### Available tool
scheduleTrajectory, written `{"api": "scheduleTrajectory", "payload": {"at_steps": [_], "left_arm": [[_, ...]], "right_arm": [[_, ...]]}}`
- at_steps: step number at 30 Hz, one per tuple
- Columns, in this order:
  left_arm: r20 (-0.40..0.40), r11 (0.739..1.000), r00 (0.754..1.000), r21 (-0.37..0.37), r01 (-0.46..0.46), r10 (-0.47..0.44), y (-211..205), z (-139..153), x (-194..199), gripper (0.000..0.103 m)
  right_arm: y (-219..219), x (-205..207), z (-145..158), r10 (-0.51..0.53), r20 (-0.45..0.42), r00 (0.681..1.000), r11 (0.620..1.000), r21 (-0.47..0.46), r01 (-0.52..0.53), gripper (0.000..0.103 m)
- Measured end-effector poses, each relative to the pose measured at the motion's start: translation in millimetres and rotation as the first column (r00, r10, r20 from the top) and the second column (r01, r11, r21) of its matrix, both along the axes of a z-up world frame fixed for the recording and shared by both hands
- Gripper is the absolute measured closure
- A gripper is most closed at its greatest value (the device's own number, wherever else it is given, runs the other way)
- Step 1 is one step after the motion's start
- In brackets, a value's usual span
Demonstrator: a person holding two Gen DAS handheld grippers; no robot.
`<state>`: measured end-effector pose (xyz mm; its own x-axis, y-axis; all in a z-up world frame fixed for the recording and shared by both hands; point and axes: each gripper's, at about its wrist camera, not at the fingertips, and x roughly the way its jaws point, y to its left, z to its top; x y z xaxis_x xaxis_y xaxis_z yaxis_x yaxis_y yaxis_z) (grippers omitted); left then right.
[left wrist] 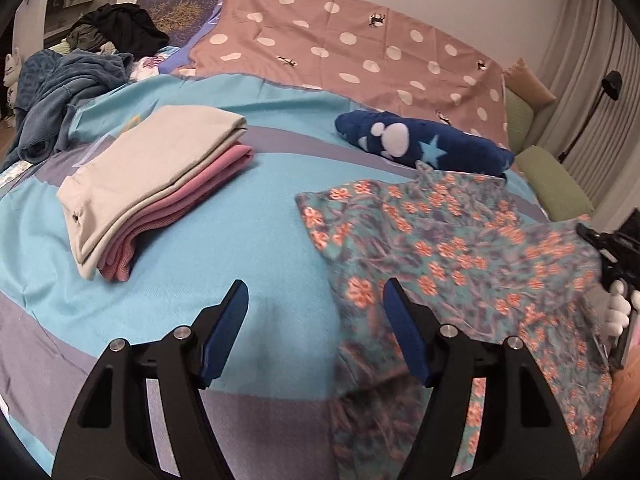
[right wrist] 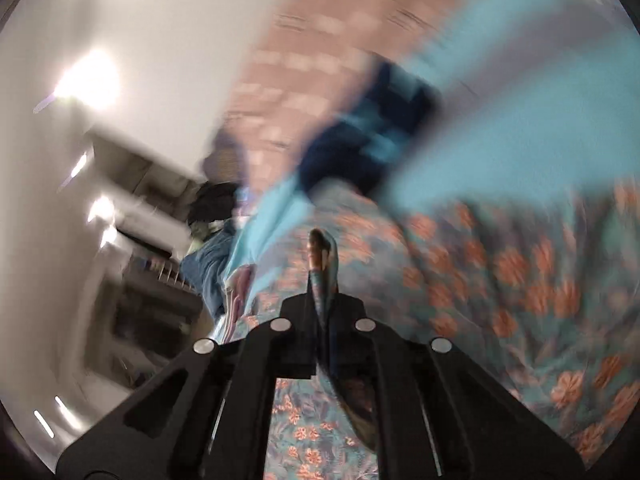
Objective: Fold small clothes
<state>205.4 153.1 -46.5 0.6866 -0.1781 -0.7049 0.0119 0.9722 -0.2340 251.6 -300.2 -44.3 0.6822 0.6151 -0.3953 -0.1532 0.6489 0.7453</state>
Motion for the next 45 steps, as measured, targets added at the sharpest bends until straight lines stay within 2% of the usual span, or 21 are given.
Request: {"api": "scheduleTrajectory", "payload": {"at_steps": [1,2,3,5,8,10,13,16,19,23,25,28,30,33,34,35,36,39,43,44,45], "left_arm": [[-0.002,1.000,1.000,0.011,-0.018,0.018,2.2,-2.4,4.2,0.033],[-0.003,0.999,0.999,0.021,-0.037,0.037,4.2,-4.8,7.6,0.033],[-0.008,0.998,0.999,0.023,-0.054,0.054,7.4,-7.1,10.7,0.033],[-0.022,0.997,0.997,-0.004,-0.071,0.071,12.2,-12.9,11.8,0.033],[-0.042,0.996,0.997,-0.059,-0.065,0.063,19.9,-18.2,9.8,0.033],[-0.042,0.992,0.998,-0.112,-0.054,0.050,22.1,-19.8,6.2,0.033],[-0.037,0.984,0.999,-0.177,0.001,-0.007,17.9,-21.7,-0.8,0.033],[-0.041,0.987,0.997,-0.153,0.053,-0.060,7.0,-23.4,-7.6,0.037],[-0.032,0.985,0.996,-0.155,0.080,-0.086,2.4,-23.7,-10.0,0.044],[-0.023,0.980,0.996,-0.182,0.081,-0.087,4.8,-26.9,-12.6,0.049],[-0.026,0.979,0.996,-0.187,0.077,-0.083,5.8,-28.3,-13.0,0.052],[-0.027,0.980,0.996,-0.181,0.082,-0.088,5.4,-28.2,-14.3,0.058],[-0.025,0.978,0.994,-0.182,0.097,-0.103,4.7,-28.1,-15.5,0.069],[-0.030,0.971,0.989,-0.197,0.135,-0.143,1.4,-30.0,-16.5,0.083],[-0.032,0.972,0.989,-0.194,0.134,-0.143,1.2,-30.0,-16.4,0.084],[-0.033,0.972,0.990,-0.192,0.132,-0.141,1.1,-29.9,-16.4,0.088],[-0.037,0.974,0.990,-0.190,0.126,-0.135,1.3,-30.3,-16.4,0.092],[-0.053,0.982,0.993,-0.161,0.096,-0.106,0.6,-30.3,-18.9,0.095],[-0.047,0.995,0.994,-0.040,0.092,-0.094,-13.6,-25.7,-24.8,0.094],[-0.045,0.995,0.995,-0.025,0.092,-0.093,-15.3,-24.9,-25.5,0.093],[-0.044,0.996,0.995,-0.017,0.089,-0.090,-15.3,-24.2,-26.4,0.092]], "right_arm": [[4.1,-1.1,5.6,-0.025,0.013,1.000,0.993,-0.114,0.026,0.085],[8.4,3.1,5.5,-0.091,-0.028,0.995,0.956,-0.283,0.080,0.074],[8.4,8.3,0.2,-0.149,-0.073,0.986,0.918,-0.381,0.111,0.058],[-1.1,12.2,-11.5,-0.231,-0.145,0.962,0.896,-0.418,0.152,0.060],[-5.4,4.0,-3.9,-0.270,-0.112,0.956,0.902,-0.377,0.211,0.060],[11.1,3.9,8.2,-0.217,-0.075,0.973,0.905,-0.388,0.172,0.060],[65.0,16.9,26.7,-0.010,-0.071,0.997,0.914,-0.404,-0.019,0.060],[138.4,28.4,41.1,0.169,-0.065,0.984,0.864,-0.470,-0.179,0.059],[217.4,41.9,47.9,0.330,-0.080,0.940,0.798,-0.508,-0.324,0.059],[322.1,70.7,42.4,0.507,-0.169,0.846,0.679,-0.527,-0.512,0.059],[352.8,77.4,36.7,0.535,-0.208,0.819,0.641,-0.531,-0.554,0.057],[398.0,85.5,21.9,0.562,-0.269,0.782,0.539,-0.598,-0.593,0.049],[420.4,90.8,9.1,0.572,-0.329,0.751,0.465,-0.625,-0.627,0.049],[435.0,88.9,-5.3,0.584,-0.362,0.727,0.391,-0.660,-0.642,0.049],[439.7,89.1,-8.8,0.583,-0.358,0.729,0.377,-0.676,-0.633,0.068],[443.7,88.2,-11.2,0.582,-0.351,0.734,0.369,-0.690,-0.622,0.092],[446.7,90.3,-13.8,0.578,-0.348,0.738,0.372,-0.693,-0.618,0.101],[452.0,95.5,-11.5,0.567,-0.274,0.777,0.440,-0.696,-0.567,0.101],[453.7,106.0,-19.4,0.563,-0.242,0.790,0.501,-0.661,-0.559,0.101],[449.0,105.4,-16.7,0.562,-0.210,0.800,0.520,-0.663,-0.538,0.100],[442.1,105.1,-12.4,0.543,-0.194,0.817,0.541,-0.663,-0.517,0.090]]}}
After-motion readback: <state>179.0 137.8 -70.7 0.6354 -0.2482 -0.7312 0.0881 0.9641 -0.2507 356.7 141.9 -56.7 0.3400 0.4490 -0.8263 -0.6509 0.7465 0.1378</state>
